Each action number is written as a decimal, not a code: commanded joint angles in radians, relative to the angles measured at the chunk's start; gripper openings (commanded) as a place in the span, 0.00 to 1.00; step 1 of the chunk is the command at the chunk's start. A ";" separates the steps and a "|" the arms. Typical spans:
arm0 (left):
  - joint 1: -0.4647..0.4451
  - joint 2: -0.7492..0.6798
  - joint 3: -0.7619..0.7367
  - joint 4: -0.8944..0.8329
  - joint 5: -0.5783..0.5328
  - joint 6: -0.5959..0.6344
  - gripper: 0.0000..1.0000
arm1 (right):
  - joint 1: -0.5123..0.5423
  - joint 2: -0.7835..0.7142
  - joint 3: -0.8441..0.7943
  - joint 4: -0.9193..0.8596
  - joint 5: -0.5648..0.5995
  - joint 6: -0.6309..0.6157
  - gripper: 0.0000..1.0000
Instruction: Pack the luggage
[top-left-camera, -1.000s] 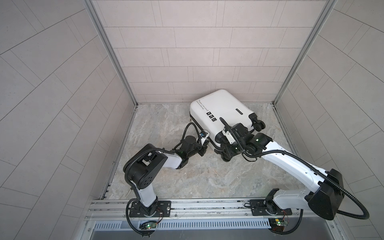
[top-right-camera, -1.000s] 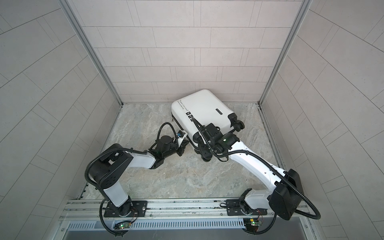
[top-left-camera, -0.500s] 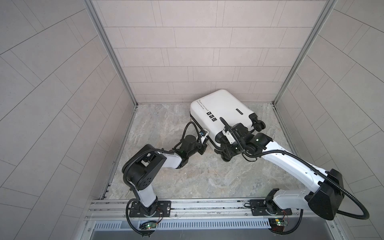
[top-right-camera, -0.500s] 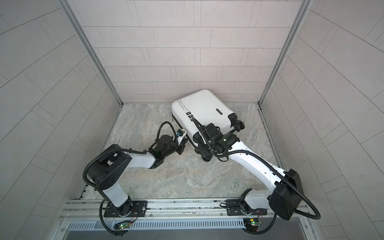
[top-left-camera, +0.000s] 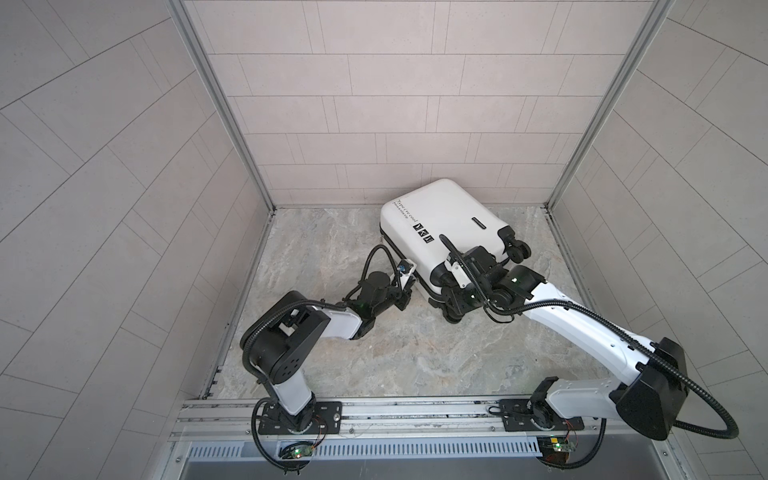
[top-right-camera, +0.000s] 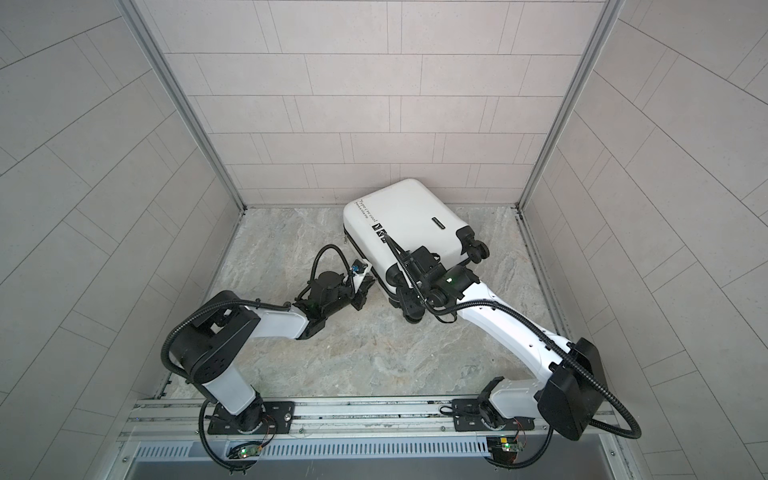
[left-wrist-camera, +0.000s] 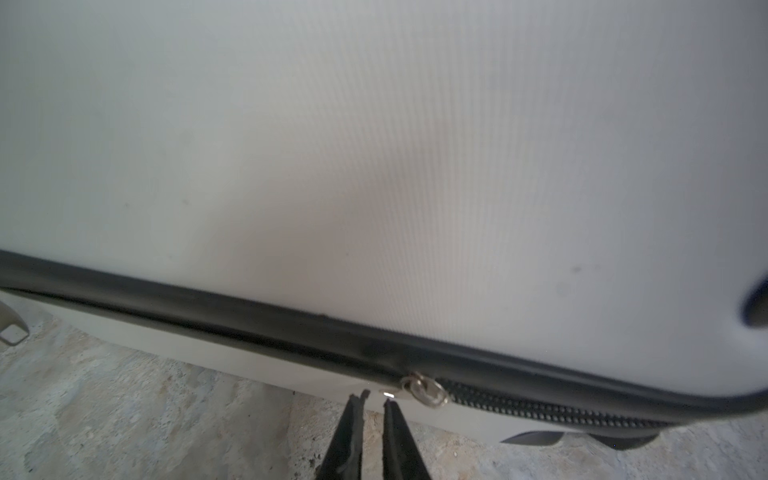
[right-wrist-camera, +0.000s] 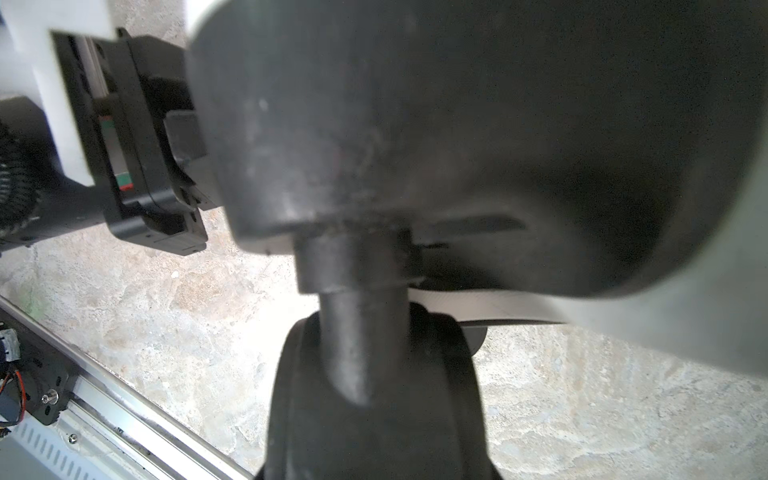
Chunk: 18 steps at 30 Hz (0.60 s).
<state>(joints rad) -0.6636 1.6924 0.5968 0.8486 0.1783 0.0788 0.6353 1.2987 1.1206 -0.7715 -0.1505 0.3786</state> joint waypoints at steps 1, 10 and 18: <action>-0.005 -0.034 -0.034 0.073 -0.017 0.011 0.18 | -0.020 -0.045 0.015 0.027 0.075 0.096 0.07; -0.005 -0.062 -0.092 0.121 -0.089 0.012 0.24 | -0.021 -0.036 0.025 0.026 0.065 0.092 0.07; -0.004 -0.068 -0.124 0.148 -0.111 -0.015 0.28 | -0.021 -0.029 0.030 0.030 0.062 0.092 0.07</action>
<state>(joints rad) -0.6636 1.6432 0.4839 0.9539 0.0830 0.0708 0.6353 1.2987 1.1206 -0.7712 -0.1513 0.3786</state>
